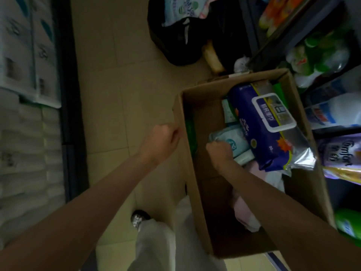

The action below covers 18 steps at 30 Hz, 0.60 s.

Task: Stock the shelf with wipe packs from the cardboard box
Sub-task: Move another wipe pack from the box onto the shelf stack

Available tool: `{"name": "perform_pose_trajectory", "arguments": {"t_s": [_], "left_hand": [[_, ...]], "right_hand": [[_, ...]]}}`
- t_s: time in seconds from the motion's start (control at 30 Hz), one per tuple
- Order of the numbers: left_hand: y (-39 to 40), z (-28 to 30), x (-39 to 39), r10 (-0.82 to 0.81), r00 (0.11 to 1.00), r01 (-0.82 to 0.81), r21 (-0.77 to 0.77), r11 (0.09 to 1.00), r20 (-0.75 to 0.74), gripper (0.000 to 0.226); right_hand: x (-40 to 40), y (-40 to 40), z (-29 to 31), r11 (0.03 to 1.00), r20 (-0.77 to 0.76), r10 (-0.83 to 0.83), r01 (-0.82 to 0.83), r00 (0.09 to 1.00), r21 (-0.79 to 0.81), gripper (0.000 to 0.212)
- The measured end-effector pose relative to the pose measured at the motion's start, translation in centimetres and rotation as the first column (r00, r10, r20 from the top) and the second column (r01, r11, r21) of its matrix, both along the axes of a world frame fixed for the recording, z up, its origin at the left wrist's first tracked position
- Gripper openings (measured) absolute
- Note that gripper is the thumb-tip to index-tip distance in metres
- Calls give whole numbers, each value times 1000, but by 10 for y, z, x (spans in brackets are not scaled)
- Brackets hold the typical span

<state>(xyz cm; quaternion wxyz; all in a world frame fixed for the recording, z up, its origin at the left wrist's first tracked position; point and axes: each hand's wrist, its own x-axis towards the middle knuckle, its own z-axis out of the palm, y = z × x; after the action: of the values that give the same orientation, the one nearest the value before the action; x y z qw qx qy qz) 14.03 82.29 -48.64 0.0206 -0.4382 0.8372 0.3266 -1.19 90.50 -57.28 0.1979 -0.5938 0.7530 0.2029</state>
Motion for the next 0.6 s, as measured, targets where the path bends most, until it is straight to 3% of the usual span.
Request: {"name": "perform_pose_trajectory", "arguments": {"t_s": [0.07, 0.17, 0.23, 0.33, 0.4, 0.47, 0.53, 0.6], "left_hand": [[5, 2, -1, -144, 985, 145, -3, 989, 90, 24], [9, 21, -10, -333, 908, 355, -44, 934, 253, 28], [3, 32, -22, -329, 903, 345, -7, 939, 275, 30], [-6, 66, -34, -245, 930, 229, 90, 969, 275, 40], [-15, 88, -30, -102, 986, 79, 169, 982, 134, 65], [-24, 119, -15, 105, 979, -51, 293, 955, -173, 96], [-36, 157, 9, 280, 894, -155, 345, 926, -350, 109], [-47, 196, 37, 388, 838, -242, 376, 894, -383, 106]], "right_hand": [[-3, -1, 12, 991, 94, -96, 86, 991, 103, 15], [-23, -6, 46, 921, 285, -389, 364, 876, 140, 23], [-44, -18, 75, 882, 357, -472, 437, 806, 178, 16], [-66, -33, 143, 809, 552, -557, 556, 620, 192, 39], [-59, -50, 198, 778, 705, -524, 606, 478, 167, 42], [-37, -72, 259, 778, 802, -470, 602, 370, 178, 37], [-12, -91, 320, 807, 858, -393, 572, 331, 148, 32], [12, -105, 374, 842, 887, -298, 535, 352, 70, 32]]}}
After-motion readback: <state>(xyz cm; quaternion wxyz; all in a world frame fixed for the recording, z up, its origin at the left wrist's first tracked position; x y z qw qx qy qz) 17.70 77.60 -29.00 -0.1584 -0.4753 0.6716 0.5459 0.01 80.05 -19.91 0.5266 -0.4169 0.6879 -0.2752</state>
